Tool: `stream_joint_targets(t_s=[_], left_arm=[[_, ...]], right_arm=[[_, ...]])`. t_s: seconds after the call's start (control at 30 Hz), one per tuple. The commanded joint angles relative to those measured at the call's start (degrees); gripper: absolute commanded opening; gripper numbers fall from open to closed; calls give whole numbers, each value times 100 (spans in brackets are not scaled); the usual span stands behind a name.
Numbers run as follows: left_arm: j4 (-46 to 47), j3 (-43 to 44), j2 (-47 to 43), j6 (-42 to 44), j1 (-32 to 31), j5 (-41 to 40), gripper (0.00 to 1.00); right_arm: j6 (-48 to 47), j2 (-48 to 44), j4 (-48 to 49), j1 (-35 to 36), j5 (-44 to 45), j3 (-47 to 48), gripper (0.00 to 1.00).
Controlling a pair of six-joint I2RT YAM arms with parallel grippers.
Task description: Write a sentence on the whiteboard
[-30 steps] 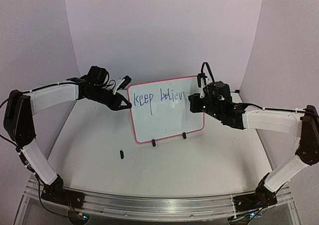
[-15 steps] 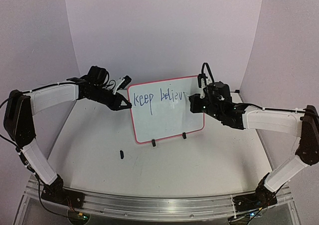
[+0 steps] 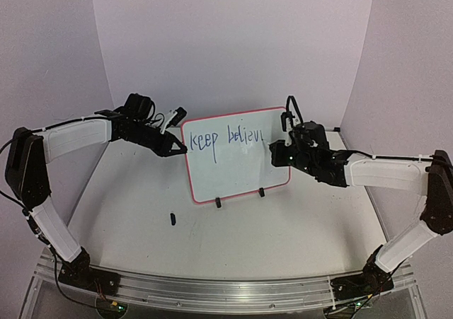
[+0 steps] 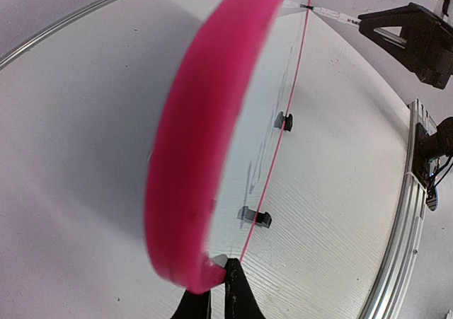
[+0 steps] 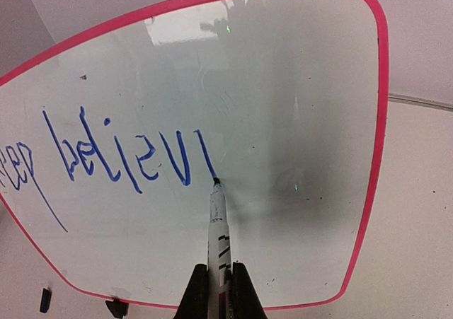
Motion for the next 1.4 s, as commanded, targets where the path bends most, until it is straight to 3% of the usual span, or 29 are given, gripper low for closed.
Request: stream_joint_targets(t_s=[0.0,1.37], left_arm=[[-591,-42,254,364,-138,-510,0],[-606,-15,359,377,-145,-519,0]], right_arm=[[63,-383,2,-36,-82,-31,0],[-456,-1,283,-38,17,487,0]])
